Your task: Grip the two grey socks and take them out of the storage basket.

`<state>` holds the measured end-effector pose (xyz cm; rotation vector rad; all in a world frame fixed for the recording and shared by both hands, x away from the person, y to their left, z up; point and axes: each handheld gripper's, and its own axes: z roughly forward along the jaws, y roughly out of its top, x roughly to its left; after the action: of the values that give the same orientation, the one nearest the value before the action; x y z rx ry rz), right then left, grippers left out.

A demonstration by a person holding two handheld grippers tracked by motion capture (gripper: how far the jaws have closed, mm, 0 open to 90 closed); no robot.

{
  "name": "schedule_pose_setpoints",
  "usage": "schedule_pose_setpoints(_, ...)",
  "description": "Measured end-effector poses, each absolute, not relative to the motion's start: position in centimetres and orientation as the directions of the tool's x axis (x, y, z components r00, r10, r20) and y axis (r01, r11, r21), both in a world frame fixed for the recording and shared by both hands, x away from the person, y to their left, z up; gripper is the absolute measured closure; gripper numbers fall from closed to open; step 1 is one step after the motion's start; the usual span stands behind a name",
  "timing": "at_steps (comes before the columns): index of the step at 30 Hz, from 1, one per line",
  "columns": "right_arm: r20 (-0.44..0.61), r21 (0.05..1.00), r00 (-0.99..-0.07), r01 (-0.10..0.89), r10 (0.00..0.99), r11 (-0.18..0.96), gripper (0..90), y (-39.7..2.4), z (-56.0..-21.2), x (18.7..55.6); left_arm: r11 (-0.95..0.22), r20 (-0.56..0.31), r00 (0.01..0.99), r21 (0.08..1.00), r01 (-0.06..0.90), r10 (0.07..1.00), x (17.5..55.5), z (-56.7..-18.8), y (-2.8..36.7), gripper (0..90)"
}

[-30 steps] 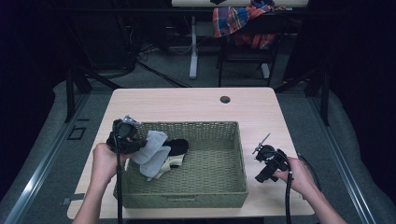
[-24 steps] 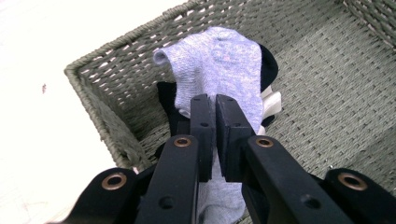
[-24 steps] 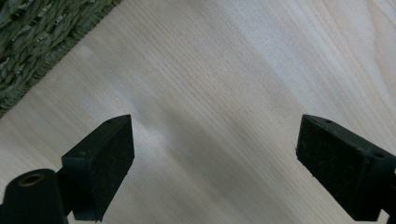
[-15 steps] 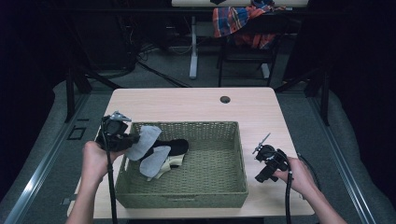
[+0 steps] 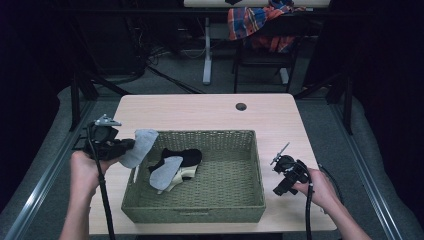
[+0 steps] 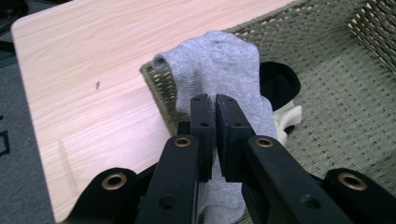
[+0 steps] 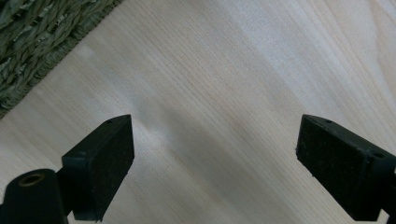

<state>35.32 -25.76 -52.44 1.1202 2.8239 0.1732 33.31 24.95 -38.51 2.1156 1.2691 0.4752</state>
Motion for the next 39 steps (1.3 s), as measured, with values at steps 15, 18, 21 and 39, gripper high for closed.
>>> schedule_pose_setpoints(15, -0.048, 0.161, -0.715, 0.684, 0.698, 0.712, 11.1, -25.7, -52.5, 35.2, -0.258, -0.025, 0.370, 0.674, 0.692, 0.929, 33.0, -38.8, 28.8, 86.7)
schedule_pose_setpoints(18, -0.048, 0.162, -0.715, 0.683, 0.697, 0.712, 11.1, -25.8, -52.5, 35.2, -0.243, -0.024, 0.346, 0.668, 0.704, 0.938, 33.1, -39.2, 29.5, 86.7)
schedule_pose_setpoints(21, -0.049, 0.160, -0.715, 0.684, 0.698, 0.712, 11.1, -25.8, -52.5, 35.2, -0.215, -0.041, 0.321, 0.661, 0.719, 0.946, 33.2, -39.7, 30.4, 86.7)
schedule_pose_setpoints(39, -0.053, 0.143, -0.724, 0.676, 0.688, 0.723, 11.1, -25.7, -52.4, 35.3, -0.140, -0.101, 0.238, 0.570, 0.809, 0.966, 34.6, -44.5, 33.5, 86.7)
